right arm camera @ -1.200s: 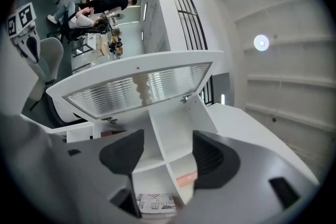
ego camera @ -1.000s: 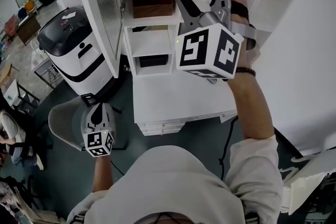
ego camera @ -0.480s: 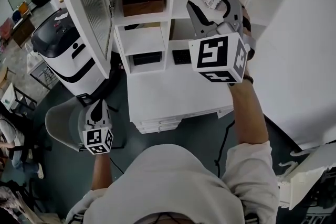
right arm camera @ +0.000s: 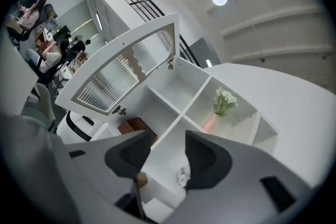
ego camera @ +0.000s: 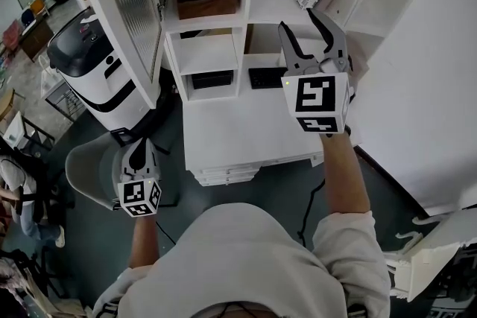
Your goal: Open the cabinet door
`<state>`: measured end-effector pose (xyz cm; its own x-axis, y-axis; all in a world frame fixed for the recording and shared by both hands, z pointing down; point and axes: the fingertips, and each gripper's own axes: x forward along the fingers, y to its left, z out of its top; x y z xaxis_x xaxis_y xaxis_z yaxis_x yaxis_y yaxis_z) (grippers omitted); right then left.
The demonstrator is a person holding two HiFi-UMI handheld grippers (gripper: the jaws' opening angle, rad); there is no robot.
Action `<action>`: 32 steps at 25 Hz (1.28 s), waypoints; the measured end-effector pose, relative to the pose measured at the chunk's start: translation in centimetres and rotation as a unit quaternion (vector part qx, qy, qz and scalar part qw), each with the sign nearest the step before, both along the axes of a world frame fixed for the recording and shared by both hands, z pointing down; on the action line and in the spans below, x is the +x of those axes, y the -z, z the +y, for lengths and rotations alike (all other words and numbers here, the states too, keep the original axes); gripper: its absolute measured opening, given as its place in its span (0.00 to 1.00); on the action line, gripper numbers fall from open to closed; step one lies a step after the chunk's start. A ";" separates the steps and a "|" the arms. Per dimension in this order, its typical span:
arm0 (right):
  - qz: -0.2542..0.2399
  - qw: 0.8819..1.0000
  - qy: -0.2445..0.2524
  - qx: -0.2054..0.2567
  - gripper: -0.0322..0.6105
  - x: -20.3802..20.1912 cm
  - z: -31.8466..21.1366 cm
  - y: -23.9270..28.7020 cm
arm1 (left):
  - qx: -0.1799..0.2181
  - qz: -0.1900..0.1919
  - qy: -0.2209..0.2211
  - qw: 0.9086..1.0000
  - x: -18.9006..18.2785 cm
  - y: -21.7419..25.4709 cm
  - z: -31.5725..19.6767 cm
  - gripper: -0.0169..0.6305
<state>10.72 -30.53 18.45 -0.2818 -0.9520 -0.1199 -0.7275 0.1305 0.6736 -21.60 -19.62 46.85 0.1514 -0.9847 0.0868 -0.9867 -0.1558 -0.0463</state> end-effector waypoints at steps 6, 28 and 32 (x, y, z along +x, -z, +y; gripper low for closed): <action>-0.043 0.999 0.006 -0.033 0.34 0.8 -0.1 -3.8 | 0.002 -0.003 0.000 1.000 0.0 0.3 -0.4 0.02; -0.191 0.974 0.045 -0.113 0.18 1.2 2.1 -14.7 | 0.013 -0.009 -0.020 1.000 1.4 1.1 -1.9 0.02; -0.206 0.969 0.047 -0.126 0.16 1.0 2.6 -16.4 | 0.015 -0.010 -0.021 1.000 1.6 1.3 -2.0 0.02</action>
<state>11.72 -27.96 34.87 -0.3456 -0.9383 -0.0085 -0.9052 0.3310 0.2663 -20.04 -21.58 45.59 0.1913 -0.9797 0.0604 -0.9782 -0.1953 -0.0706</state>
